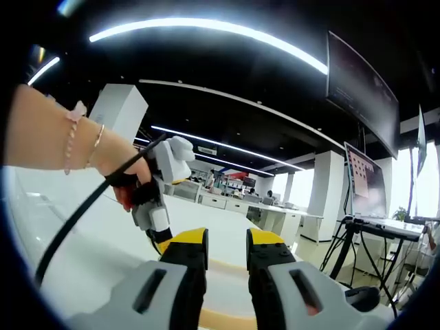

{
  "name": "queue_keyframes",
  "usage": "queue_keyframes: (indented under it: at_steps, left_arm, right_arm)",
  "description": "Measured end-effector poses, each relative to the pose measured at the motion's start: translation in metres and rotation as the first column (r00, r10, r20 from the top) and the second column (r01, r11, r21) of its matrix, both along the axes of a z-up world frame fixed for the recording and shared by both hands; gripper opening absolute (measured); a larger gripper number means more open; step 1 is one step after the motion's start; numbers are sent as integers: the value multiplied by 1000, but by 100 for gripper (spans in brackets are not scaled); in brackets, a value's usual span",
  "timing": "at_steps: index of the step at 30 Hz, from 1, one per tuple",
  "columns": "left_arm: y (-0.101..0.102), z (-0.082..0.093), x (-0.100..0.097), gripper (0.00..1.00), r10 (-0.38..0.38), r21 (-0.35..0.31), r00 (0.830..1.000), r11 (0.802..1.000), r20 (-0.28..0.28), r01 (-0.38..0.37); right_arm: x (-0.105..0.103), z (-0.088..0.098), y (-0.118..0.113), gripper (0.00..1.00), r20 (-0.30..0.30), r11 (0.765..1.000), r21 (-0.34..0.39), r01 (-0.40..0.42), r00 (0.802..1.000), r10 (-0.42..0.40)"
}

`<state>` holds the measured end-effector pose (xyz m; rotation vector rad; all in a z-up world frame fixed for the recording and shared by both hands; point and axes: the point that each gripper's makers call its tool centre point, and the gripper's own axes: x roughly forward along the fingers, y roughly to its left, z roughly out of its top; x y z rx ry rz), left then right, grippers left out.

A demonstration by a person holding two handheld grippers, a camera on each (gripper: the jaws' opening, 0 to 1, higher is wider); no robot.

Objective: Snap each plastic latch of the storage box into its locked position after aligning the lid with the box until every specified latch is closed and the lid sits flush.

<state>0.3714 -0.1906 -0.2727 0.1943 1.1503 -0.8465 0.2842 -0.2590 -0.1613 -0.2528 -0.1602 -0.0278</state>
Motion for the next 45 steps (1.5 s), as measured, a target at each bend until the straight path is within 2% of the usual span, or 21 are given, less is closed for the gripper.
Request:
queue_keyframes:
  at_steps: [6, 12, 20, 22, 28, 32, 41, 45]
  left_arm:
    - [-4, 1, -1, 5, -2, -20, 1000, 1000, -2, 1]
    - [-2, 3, 1, 3, -15, -2, 1000, 1000, 9, 15]
    - [9, 5, -2, 2, -47, 24, 998, 999, 35, 46]
    - [12, 7, 4, 2, -52, 28, 998, 998, 39, 51]
    - [20, 9, 4, 2, -63, 24, 997, 998, 40, 62]
    - [28, 15, 15, 2, -77, 40, 996, 996, 51, 75]
    - [50, 8, -17, 2, -81, 43, 995, 996, 56, 79]
    - [53, 9, -15, 2, -75, 24, 996, 997, 52, 73]
  right_arm:
    - [0, 0, -2, 20, -3, 1000, -4, -1, 1000, 1]
    - [1, 0, -3, 20, -3, 1000, -9, -2, 1000, 2]
    - [4, -1, -1, 20, -8, 1000, -18, -5, 1000, 5]
    - [4, -1, 0, 20, -9, 1000, -19, -8, 1000, 7]
    - [5, -3, 7, 20, -21, 999, -35, -26, 999, 25]
    - [6, -4, 9, 20, -30, 999, -41, -28, 999, 27]
    - [8, -5, 14, 20, -43, 997, -62, -44, 998, 41]
    - [8, -6, 17, 20, -44, 995, -74, -60, 997, 56]
